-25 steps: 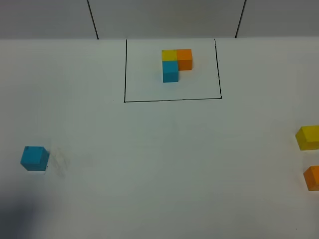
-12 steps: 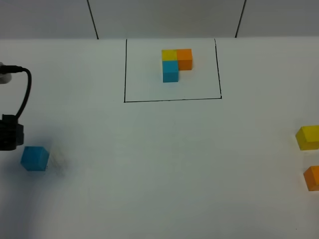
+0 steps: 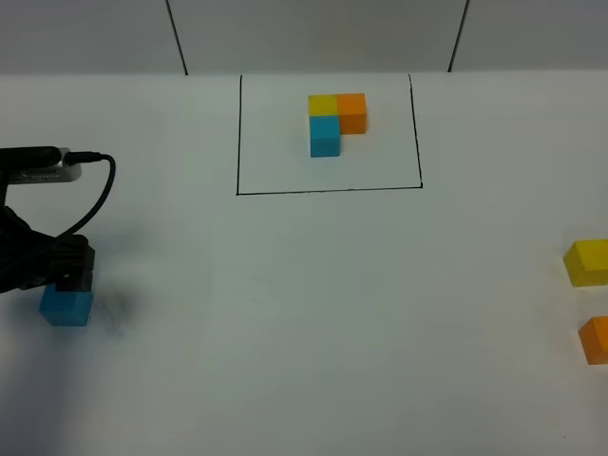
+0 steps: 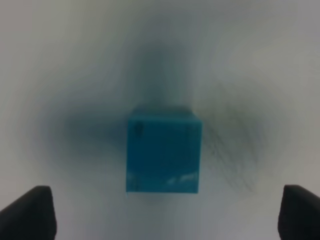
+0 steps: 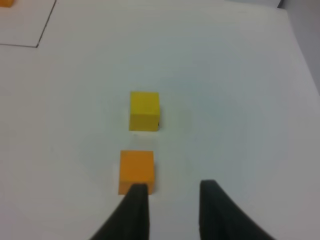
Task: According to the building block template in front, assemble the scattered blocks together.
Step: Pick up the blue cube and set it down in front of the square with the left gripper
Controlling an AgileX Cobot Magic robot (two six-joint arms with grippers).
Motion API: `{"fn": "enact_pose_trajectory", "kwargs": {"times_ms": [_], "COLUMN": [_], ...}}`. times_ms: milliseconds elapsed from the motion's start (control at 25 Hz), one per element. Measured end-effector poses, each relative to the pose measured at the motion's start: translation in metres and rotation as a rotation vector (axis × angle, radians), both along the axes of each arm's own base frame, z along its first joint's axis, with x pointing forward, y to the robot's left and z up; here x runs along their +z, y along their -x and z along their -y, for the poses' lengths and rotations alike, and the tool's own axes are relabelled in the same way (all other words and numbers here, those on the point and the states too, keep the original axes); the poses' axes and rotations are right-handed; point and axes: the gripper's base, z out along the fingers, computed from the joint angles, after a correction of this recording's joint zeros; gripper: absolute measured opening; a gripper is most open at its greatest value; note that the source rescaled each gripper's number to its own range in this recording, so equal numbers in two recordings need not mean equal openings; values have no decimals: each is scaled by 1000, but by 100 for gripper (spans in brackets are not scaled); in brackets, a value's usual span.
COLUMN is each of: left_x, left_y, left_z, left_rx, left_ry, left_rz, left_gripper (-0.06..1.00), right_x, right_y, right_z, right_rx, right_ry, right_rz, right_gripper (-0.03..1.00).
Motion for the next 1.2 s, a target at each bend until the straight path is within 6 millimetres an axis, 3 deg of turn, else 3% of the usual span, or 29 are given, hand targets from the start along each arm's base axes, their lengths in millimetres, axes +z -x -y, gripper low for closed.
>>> {"fn": "enact_pose_trajectory", "kwargs": {"times_ms": [520,1000,1120,1200], "left_x": [-38,-58,-59,-59], "left_y": [-14,-21,-22,-22], "left_z": [1,2,2,2], "left_rx": [-2,-5,-5,-5], "left_ry": [-3,-4,-4,-4], "left_rz": [-68,-79,-79,-77], "left_gripper": [83,78,73,60], "right_x": [0,0,0,0], "right_y": [0,0,0,0], "right_z": [0,0,0,0], "right_rx": [0,0,0,0], "right_ry": [0,0,0,0], "right_rz": [3,3,3,3], "right_gripper": [0,0,0,0]}}
